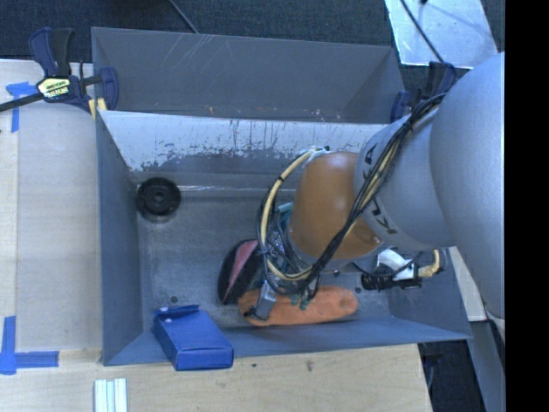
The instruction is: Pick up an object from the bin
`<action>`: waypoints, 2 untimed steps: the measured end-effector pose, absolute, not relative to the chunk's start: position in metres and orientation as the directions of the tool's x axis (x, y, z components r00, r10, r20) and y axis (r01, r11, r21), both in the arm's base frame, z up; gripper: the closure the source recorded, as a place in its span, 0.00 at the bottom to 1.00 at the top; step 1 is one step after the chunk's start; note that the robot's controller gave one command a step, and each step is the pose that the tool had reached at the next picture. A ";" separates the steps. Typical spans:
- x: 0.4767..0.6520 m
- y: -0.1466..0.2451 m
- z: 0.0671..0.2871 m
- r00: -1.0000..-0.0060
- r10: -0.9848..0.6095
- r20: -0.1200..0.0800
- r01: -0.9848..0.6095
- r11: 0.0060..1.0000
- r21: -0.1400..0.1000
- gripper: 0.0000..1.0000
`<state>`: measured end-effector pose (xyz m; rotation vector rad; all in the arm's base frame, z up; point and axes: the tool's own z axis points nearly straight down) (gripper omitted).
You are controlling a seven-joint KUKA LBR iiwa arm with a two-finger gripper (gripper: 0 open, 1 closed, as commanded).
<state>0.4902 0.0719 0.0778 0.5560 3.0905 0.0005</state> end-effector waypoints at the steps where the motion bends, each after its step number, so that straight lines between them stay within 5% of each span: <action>1: 0.490 0.072 0.078 -0.937 0.349 -0.001 0.349 0.937 0.001 0.00; 2: 0.501 0.028 0.073 -0.999 0.049 -0.001 0.048 0.999 0.001 1.00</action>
Offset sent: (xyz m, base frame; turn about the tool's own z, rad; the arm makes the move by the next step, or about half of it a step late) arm 0.0107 -0.0437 -0.0051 -0.3086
